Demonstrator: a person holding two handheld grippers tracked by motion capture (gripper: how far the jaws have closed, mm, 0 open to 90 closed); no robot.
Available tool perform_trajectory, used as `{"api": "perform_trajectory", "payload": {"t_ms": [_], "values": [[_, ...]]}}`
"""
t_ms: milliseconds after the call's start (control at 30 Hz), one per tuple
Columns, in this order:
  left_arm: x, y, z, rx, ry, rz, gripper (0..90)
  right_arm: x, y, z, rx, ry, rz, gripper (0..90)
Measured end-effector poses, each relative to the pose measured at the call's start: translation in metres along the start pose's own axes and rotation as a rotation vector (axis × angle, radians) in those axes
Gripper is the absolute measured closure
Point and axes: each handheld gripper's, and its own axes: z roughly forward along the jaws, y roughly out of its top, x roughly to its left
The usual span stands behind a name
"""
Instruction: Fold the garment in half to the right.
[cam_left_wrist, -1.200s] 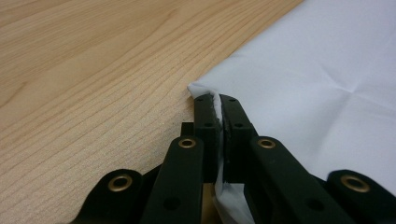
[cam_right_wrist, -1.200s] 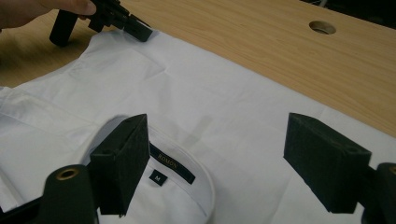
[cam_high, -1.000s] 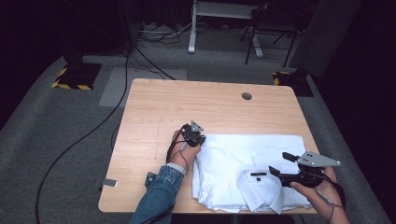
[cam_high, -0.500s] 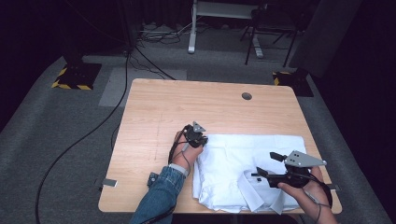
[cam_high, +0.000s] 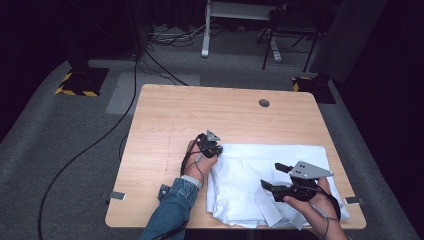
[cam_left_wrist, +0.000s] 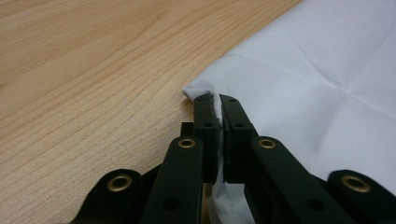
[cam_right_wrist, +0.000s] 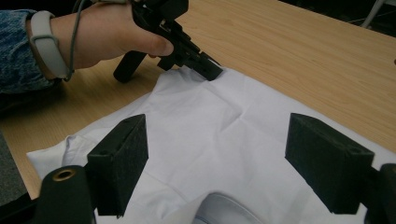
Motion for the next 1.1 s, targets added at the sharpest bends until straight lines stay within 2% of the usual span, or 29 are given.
{"api": "perform_trajectory", "payload": {"t_ms": [933, 1100], "values": [[0.001, 0.000, 0.000, -0.001, -0.009, -0.007, 86.4, 0.039, 0.014, 0.042, 0.002, 0.065, -0.035, 19.7], [0.001, 0.000, 0.000, 0.001, -0.004, 0.003, 86.3, 0.045, 0.016, 0.048, 0.000, 0.080, -0.040, 19.5]]}}
